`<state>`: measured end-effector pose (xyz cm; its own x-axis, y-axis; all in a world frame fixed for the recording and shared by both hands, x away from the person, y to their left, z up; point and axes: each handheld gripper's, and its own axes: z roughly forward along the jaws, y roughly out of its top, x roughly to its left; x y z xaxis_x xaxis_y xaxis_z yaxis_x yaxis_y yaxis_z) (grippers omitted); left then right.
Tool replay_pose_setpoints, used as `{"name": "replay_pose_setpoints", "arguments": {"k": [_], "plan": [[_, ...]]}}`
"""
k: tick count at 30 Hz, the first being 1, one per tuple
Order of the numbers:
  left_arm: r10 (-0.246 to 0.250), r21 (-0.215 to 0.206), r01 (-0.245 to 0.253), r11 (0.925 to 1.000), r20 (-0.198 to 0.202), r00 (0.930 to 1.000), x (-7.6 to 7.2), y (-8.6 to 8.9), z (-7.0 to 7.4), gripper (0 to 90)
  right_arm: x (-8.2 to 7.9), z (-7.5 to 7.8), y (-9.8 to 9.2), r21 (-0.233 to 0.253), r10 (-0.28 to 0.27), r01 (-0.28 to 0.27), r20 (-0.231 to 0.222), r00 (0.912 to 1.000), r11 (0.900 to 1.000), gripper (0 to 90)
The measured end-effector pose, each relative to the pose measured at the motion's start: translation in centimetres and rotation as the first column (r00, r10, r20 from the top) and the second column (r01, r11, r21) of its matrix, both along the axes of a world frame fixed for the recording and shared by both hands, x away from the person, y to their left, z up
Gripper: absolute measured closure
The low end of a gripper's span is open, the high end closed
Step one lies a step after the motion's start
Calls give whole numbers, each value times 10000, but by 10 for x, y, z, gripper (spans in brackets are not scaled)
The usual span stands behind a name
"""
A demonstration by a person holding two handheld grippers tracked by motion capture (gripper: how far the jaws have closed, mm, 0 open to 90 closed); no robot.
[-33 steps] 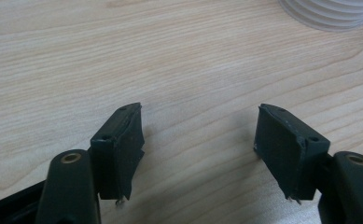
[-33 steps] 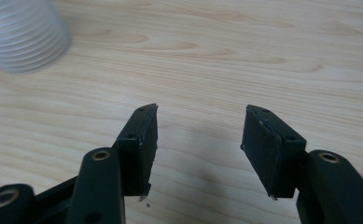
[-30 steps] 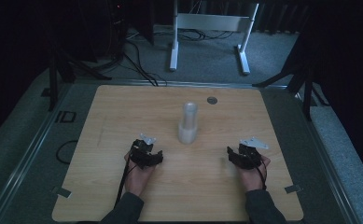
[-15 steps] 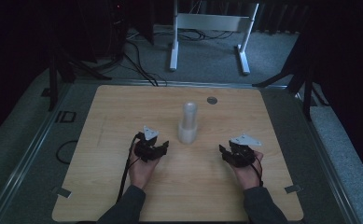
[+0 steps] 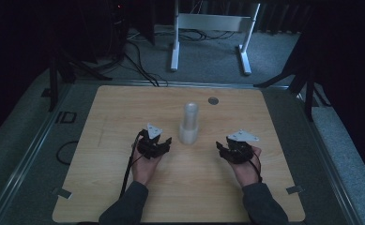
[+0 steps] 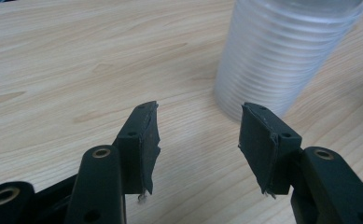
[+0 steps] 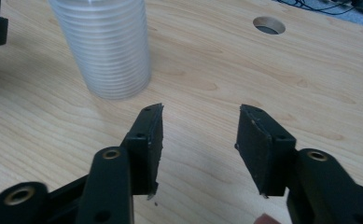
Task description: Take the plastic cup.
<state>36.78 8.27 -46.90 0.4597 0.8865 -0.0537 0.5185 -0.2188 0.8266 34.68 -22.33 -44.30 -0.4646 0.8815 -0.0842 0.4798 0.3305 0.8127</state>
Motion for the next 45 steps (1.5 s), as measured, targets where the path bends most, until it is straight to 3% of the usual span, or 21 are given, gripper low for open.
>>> {"name": "replay_pose_setpoints", "arguments": {"k": [3,7,13,15,21,29,35,45], "plan": [[-211,-132,208,9997,-262,9994,2,-1,0,504,2,3,5,-21,6,-6,15,10000,10000,462],[-676,-374,672,9970,-94,9977,3,-5,1,461,4,5,10,13,82,-82,53,10000,10000,446],[-948,-397,951,9947,96,9954,5,-10,3,430,6,8,13,116,171,-172,81,9998,9998,428],[-1152,-417,1161,9924,238,9931,5,-13,4,411,7,10,14,452,305,-306,29,9995,9985,419],[-1517,-386,1536,9874,479,9873,8,-22,6,374,10,14,19,516,460,-465,106,9989,9976,414],[-1660,-619,1697,9836,602,9843,16,-29,5,332,16,21,25,810,680,-696,223,9974,9943,415],[-1566,-735,1602,9843,520,9863,19,-37,4,289,22,29,28,1116,859,-886,287,9959,9898,414],[-1512,-872,1573,9837,728,9858,25,-44,4,271,31,37,30,1162,890,-913,242,9957,9890,349]]}}
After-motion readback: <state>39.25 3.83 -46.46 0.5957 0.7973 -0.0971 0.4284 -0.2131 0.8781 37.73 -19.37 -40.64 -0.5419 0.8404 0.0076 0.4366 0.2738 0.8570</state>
